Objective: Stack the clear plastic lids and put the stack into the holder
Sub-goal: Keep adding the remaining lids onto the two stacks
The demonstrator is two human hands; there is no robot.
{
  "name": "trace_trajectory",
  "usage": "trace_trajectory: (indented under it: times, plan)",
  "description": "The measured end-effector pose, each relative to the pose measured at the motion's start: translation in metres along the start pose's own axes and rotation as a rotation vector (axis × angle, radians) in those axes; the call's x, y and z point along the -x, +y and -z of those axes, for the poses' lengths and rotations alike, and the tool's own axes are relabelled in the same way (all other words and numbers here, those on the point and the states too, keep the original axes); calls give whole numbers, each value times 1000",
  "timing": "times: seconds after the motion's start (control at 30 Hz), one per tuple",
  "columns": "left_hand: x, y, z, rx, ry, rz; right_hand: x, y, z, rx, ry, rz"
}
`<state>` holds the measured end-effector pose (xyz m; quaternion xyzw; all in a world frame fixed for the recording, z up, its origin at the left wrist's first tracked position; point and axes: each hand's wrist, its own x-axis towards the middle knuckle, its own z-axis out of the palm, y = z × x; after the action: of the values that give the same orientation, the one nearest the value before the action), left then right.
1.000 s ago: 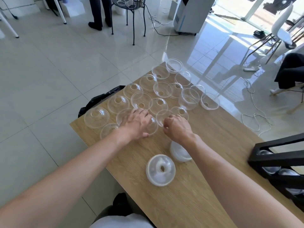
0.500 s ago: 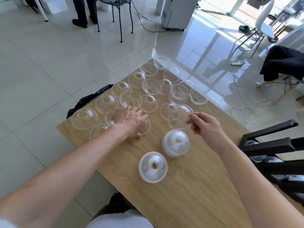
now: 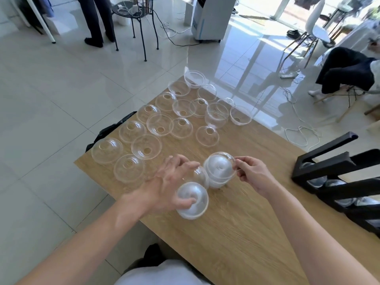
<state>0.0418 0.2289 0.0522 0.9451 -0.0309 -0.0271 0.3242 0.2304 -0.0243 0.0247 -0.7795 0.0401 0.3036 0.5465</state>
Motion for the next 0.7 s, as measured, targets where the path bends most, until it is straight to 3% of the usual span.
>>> trace_trajectory:
  times: [0.23,0.33,0.53,0.7]
  plan:
    - [22,7,-45,-61,-5,-101,7,9,-1,188,103,33]
    - [19,6,-50,-91,0,-75,15,7,-4,356,203,168]
    - [18,4,-57,-121,8,-38,26,5,-18,814,16,488]
    - [19,16,-58,-143,4,29,19,5,-30,970,-79,554]
